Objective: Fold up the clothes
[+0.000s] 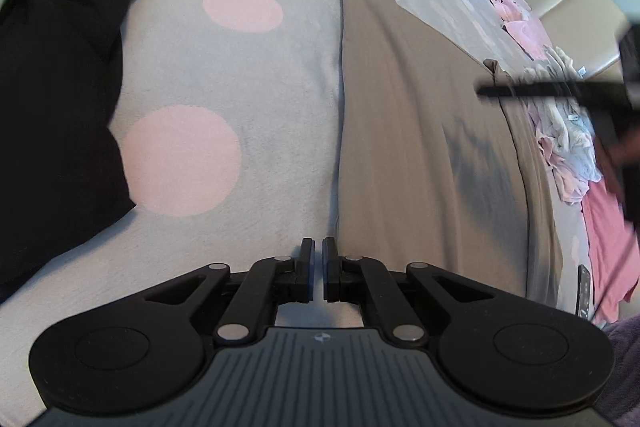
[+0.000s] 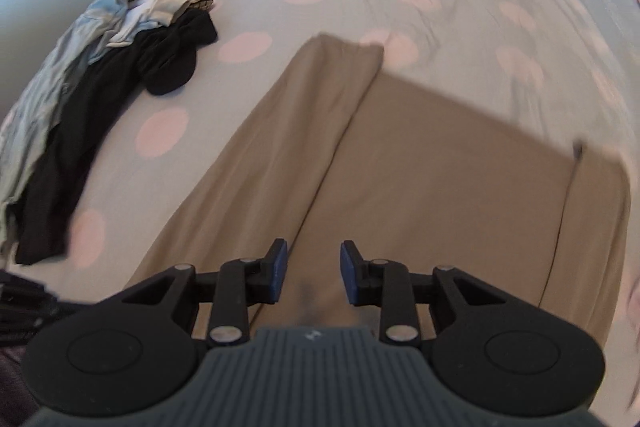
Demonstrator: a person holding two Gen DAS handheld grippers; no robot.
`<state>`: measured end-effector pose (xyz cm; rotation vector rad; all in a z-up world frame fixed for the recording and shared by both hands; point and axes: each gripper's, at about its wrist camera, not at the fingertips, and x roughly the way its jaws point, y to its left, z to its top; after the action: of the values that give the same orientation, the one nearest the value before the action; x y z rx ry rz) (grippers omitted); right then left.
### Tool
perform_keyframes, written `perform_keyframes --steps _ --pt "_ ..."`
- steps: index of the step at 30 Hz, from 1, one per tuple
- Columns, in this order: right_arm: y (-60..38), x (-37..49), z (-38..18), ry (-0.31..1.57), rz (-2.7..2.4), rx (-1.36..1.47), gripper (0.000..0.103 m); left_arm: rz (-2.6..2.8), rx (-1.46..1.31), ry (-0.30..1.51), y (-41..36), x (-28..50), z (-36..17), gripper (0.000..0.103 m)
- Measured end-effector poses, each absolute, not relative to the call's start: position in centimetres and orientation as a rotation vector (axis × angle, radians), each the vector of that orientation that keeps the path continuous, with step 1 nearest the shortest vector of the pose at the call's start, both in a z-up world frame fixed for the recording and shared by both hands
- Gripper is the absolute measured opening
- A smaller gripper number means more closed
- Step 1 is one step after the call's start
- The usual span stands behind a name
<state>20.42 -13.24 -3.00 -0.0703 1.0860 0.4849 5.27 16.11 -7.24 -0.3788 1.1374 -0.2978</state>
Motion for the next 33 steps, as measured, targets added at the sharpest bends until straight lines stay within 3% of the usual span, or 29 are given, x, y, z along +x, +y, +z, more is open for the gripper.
perform_keyframes --steps 6,11,13,14,15,21,33 --pt "-14.3 9.6 -5.2 1.124 0.5 0.17 0.039 -0.342 -0.287 1.08 13.5 2.6 -5.7 0.001" --pt "-12.4 3.4 -5.2 1.102 0.51 0.25 0.037 -0.406 -0.248 1.047 11.2 1.1 -5.3 0.001" --pt "-12.3 2.4 -6.1 1.09 0.48 0.294 0.022 -0.429 -0.24 1.042 10.2 0.7 -5.4 0.001" --pt "-12.4 2.2 -6.5 1.097 0.465 0.308 0.008 -0.439 -0.231 1.04 9.8 0.5 -5.4 0.001" --pt "-12.4 2.0 -7.0 1.103 0.45 0.322 0.006 -0.443 -0.211 1.043 9.3 0.2 -5.6 0.001" --pt "-14.2 0.7 -8.1 1.119 0.389 0.342 0.006 -0.388 -0.145 1.103 9.0 -0.4 -7.6 0.001" --pt "-17.2 -3.1 -5.4 1.022 0.343 0.233 0.011 -0.41 -0.125 1.014 8.0 -4.3 -4.3 0.002"
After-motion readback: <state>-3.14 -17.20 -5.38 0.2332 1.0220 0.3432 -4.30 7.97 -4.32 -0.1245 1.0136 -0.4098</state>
